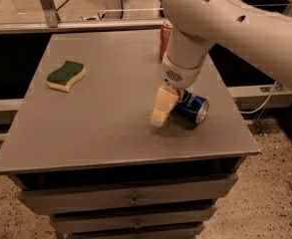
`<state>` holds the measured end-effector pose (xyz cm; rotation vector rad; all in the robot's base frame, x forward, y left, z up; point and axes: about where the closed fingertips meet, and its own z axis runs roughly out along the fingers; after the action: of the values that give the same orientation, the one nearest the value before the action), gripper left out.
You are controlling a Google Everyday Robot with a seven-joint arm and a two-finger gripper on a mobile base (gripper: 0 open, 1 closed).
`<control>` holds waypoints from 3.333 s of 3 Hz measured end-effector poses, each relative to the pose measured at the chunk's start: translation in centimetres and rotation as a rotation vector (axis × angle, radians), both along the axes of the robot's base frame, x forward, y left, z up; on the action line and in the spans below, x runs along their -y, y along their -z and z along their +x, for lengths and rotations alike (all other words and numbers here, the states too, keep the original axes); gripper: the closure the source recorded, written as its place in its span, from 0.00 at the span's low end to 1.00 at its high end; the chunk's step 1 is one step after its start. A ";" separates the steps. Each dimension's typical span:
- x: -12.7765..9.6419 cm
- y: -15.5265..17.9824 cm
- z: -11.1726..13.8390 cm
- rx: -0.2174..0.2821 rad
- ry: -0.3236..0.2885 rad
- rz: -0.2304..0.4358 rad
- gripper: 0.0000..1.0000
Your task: Place pepsi can upright
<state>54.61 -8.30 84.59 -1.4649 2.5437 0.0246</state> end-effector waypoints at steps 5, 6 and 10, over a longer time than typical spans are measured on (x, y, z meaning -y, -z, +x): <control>0.8 -7.2 4.2 0.229 0.012 0.232 1.00; 1.4 -9.2 4.3 0.323 -0.043 0.404 1.00; 0.4 -9.7 1.3 0.477 -0.232 1.068 1.00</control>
Offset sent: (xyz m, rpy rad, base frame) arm 0.0333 0.0021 -0.0001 0.0398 -0.0363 -0.1065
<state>55.93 -8.67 94.25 -1.0874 1.5100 0.8131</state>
